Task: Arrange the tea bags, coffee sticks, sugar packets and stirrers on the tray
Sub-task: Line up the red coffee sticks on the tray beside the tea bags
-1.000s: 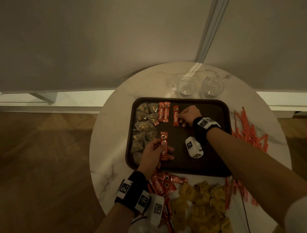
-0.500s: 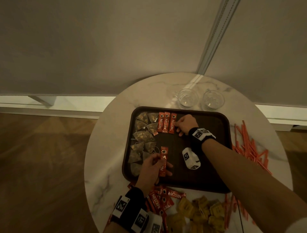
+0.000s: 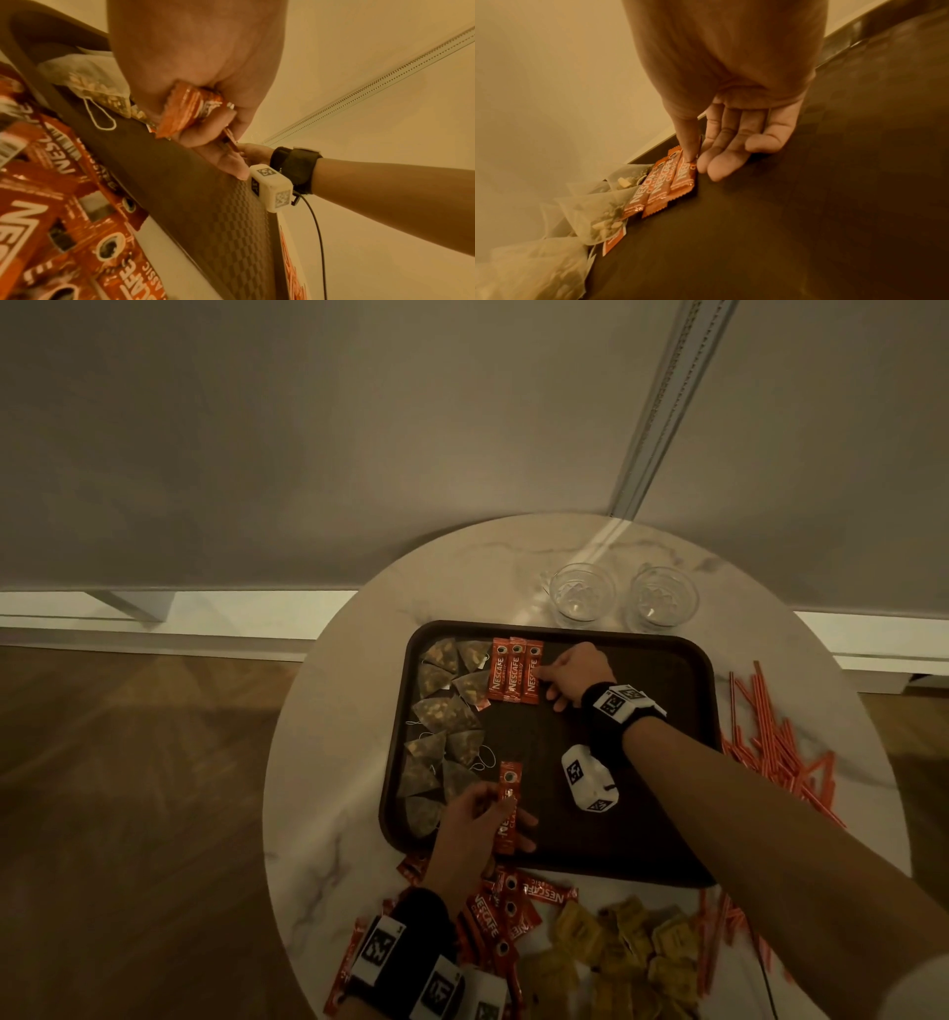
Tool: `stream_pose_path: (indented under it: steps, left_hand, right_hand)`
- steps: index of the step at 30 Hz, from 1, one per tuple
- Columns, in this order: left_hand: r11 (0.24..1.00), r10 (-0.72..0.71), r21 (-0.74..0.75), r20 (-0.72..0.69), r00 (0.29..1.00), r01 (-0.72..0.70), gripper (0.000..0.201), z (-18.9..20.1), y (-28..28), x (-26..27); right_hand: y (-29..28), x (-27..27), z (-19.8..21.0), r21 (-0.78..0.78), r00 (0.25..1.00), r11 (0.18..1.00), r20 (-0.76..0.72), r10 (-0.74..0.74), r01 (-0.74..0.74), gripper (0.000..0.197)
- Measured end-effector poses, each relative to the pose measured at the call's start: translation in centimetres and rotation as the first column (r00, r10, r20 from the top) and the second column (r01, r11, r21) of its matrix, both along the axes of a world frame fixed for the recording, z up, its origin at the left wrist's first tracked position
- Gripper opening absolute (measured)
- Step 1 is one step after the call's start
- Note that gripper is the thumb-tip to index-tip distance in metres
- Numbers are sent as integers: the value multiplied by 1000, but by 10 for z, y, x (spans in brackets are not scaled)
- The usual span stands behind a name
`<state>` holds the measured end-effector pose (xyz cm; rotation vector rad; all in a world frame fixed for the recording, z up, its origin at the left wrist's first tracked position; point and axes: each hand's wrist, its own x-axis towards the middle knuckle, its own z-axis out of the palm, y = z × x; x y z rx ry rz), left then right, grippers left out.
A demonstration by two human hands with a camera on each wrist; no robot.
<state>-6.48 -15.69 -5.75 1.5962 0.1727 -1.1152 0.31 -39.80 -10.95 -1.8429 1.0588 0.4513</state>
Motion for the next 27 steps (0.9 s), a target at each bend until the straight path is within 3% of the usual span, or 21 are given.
stream_pose_path:
  steps: [9,15,21,25,27]
  left_hand:
    - [997,69,-37,18,997,-68,13,6,-2,-4]
    - [993,99,-68,7,995,-99,13,8,-1,-8]
    - [993,69,-95,37,997,-65,13,8,7,-19]
    - [995,-1,-98,90,996,10,18,14,16,-30]
    - [995,-26,-97,125,992,39,20,17,20,-36]
  right_hand:
    - [2,-3,2,13,1000,1000,21,-20,19,25]
    - [15,-35,10,83,965,991,230,-122,106,17]
    - [74,-112,49,336,885,939,411,-218,75,30]
    - [107,-150,61,525,882,851,401,-247,-1,24]
    - [115,-155,63,527,878,850,393,-271,26,18]
